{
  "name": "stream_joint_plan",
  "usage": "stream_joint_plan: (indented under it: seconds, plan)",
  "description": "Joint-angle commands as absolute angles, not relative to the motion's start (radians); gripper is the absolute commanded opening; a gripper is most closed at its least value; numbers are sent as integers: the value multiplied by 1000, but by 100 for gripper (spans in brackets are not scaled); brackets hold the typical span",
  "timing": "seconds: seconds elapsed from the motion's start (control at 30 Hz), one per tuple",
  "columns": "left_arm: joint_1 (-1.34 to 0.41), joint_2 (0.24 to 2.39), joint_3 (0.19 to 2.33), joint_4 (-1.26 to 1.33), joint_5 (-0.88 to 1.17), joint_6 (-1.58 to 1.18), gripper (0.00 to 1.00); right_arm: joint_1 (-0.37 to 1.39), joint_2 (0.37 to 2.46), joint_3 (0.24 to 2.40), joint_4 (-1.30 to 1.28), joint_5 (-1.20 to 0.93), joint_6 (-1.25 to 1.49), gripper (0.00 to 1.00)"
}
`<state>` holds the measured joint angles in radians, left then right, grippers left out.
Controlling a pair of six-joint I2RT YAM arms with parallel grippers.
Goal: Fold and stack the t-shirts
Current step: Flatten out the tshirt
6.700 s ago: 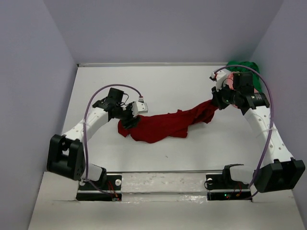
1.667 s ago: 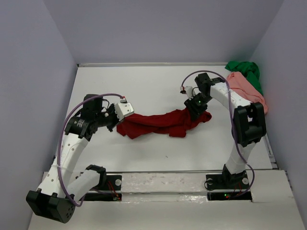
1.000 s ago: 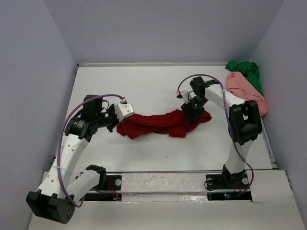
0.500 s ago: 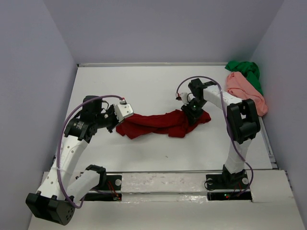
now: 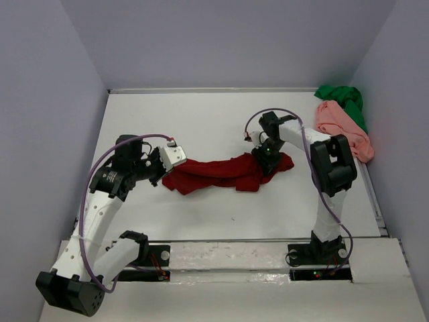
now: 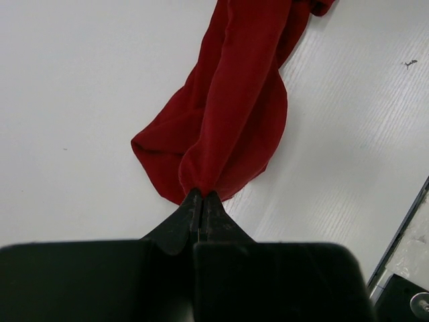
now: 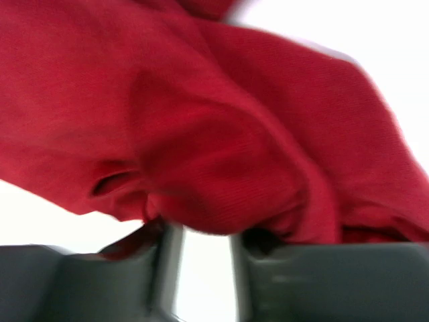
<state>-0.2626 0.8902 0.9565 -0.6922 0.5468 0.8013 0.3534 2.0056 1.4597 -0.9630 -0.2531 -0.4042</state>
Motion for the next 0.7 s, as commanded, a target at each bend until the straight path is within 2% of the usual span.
stream_joint_plan:
  seconds: [0.0, 0.07, 0.1, 0.13, 0.47, 0.67]
  plan:
    - [-265, 867, 948, -673, 574, 785, 0, 368, 2057, 1479, -877, -195, -397, 24]
    - [-265, 865, 945, -672, 574, 785, 0, 368, 2068, 1468, -877, -190, -400, 15]
    - [-265, 864, 943, -672, 575, 785, 0, 368, 2068, 1463, -876, -189, -400, 4]
    - [-265, 864, 943, -672, 575, 784, 0, 368, 2065, 1462, -876, -186, -400, 0]
    - [-265, 861, 960, -670, 561, 787, 0, 368, 1921, 1454, -951, -180, -428, 0]
    - [-265, 859, 980, -643, 491, 767, 0, 356, 1700, 1442, -939, -91, -452, 0]
